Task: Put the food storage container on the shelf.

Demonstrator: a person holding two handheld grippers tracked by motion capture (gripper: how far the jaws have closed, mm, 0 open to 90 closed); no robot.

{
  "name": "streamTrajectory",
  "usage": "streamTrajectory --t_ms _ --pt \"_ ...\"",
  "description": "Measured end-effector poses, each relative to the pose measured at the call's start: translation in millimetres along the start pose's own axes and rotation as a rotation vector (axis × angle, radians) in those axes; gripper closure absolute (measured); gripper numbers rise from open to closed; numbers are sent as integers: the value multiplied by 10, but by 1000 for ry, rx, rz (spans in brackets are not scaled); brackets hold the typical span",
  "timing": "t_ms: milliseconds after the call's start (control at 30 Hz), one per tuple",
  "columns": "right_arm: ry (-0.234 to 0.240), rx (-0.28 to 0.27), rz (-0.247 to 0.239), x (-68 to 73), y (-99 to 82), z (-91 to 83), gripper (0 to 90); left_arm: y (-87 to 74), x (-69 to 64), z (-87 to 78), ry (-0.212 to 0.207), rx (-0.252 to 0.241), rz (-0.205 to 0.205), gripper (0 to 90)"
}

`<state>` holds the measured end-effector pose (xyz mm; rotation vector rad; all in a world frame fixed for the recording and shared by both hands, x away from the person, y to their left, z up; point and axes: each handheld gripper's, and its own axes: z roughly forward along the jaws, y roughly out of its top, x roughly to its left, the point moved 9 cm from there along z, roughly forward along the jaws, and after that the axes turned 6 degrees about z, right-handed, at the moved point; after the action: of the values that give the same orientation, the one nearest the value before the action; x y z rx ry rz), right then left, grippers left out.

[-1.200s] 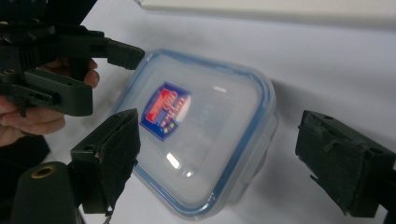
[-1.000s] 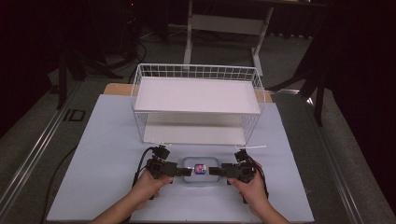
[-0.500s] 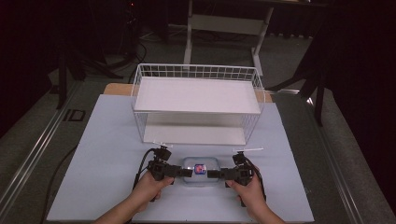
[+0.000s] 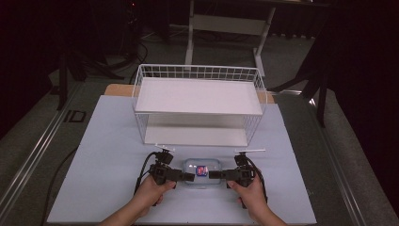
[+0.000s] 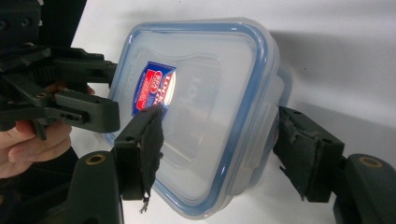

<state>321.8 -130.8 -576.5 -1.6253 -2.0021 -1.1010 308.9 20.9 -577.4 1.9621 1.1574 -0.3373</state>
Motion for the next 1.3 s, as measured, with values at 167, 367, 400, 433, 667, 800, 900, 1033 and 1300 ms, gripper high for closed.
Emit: streamTrajectory --t_ms 167,367,400,433,667,800,900,1033,1300 --pt "-25 -20 -66 33 -33 -26 349 -15 -24 -46 3 -27 -2 417" --pt "-54 -48 -120 78 -80 -62 362 -53 -79 -69 49 -34 70 444" --pt "-53 -56 -128 81 -86 -65 364 -61 -88 -71 57 -39 79 444" --pt "-55 -64 -141 85 -93 -67 364 -70 -99 -73 67 -41 93 444" --pt "-85 -92 -219 123 -147 -90 364 -130 -161 -82 118 -94 139 449" --pt "-93 -102 -224 148 -143 -97 373 -148 -189 -89 150 -113 135 454" --pt "-78 -105 -205 152 -126 -109 389 -138 -188 -103 147 -128 115 458" --pt "-97 -123 -224 172 -109 -126 391 -121 -178 -101 147 -133 111 476" --pt "-95 -128 -228 187 -45 -138 391 -33 -185 -133 163 -131 120 475"
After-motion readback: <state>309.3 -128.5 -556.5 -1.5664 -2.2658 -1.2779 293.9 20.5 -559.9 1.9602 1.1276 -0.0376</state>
